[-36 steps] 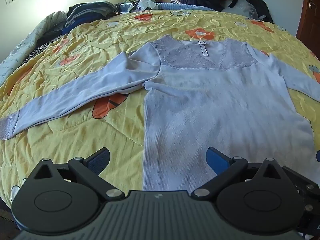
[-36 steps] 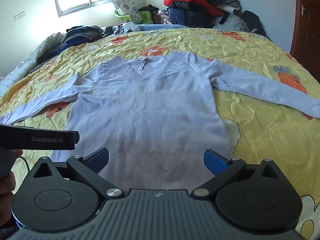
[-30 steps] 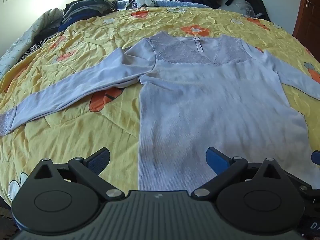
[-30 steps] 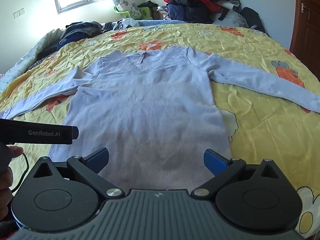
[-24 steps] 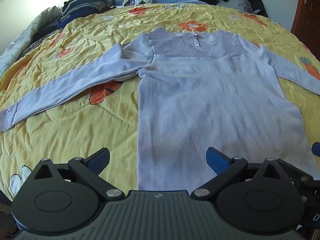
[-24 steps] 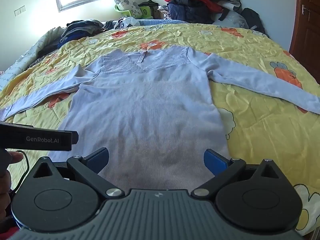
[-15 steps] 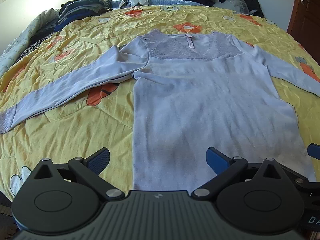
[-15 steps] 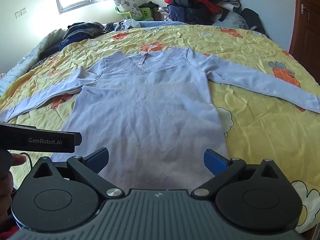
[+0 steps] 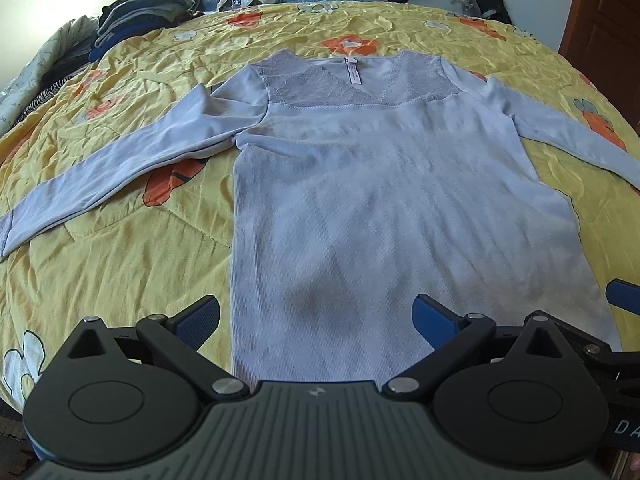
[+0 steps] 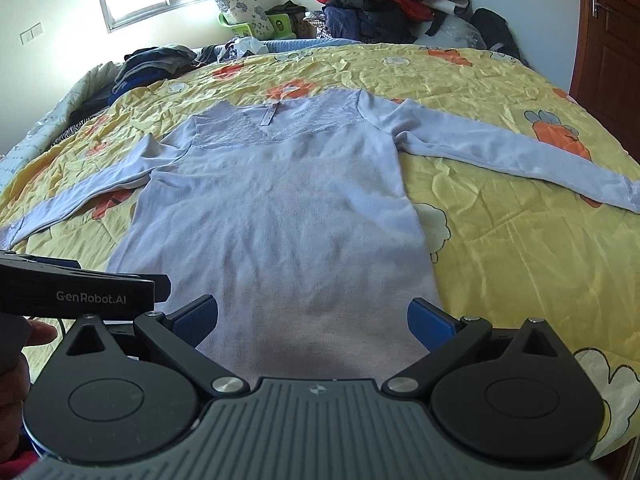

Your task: Fold small clothes

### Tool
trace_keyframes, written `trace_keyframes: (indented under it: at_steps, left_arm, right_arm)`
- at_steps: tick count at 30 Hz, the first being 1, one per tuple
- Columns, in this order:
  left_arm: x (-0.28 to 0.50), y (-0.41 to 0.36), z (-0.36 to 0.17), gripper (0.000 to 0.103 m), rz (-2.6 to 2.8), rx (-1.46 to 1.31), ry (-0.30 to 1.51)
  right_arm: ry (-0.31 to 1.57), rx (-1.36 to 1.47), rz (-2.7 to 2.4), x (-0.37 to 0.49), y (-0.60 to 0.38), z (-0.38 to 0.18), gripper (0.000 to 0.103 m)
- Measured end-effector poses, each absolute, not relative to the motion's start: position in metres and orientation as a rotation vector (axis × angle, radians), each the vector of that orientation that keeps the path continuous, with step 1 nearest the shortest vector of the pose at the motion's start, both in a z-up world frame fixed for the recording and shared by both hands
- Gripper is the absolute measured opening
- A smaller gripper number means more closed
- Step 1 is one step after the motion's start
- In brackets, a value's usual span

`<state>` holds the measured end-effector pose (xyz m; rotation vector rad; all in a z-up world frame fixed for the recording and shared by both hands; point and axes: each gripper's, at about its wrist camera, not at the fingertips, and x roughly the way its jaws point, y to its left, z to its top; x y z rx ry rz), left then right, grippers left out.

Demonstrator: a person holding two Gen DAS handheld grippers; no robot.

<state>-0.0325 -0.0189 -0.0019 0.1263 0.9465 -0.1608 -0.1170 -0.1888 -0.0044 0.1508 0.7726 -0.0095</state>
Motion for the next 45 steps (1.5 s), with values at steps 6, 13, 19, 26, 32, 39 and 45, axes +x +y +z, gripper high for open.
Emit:
trace_keyframes:
  at_steps: [6, 13, 19, 26, 32, 39, 45]
  left_arm:
    - [-0.033, -0.02, -0.002, 0.103, -0.158, 0.131, 0.948]
    - [-0.032, -0.017, -0.002, 0.103, -0.145, 0.12, 0.95]
    - [-0.032, -0.017, -0.001, 0.103, -0.139, 0.121, 0.942]
    - [-0.031, -0.016, -0.001, 0.103, -0.135, 0.114, 0.94]
    - [-0.03, -0.015, -0.001, 0.103, -0.132, 0.111, 0.941]
    - [-0.027, -0.014, -0.002, 0.103, -0.125, 0.108, 0.943]
    - [-0.026, -0.015, -0.003, 0.103, -0.116, 0.122, 0.924]
  right_arm:
    - [0.774, 0.149, -0.001, -0.117, -0.188, -0.004, 0.102]
    - [0.769, 0.166, 0.012, -0.116, -0.189, -0.004, 0.102]
    - [0.771, 0.185, 0.025, -0.115, -0.19, -0.006, 0.102]
    - [0.769, 0.193, 0.03, -0.115, -0.19, -0.006, 0.102]
    - [0.75, 0.19, 0.019, -0.113, -0.194, -0.004, 0.102]
    - [0.723, 0.212, 0.043, -0.112, -0.2, -0.006, 0.102]
    - [0.677, 0.215, 0.094, -0.11, -0.199, -0.005, 0.102]
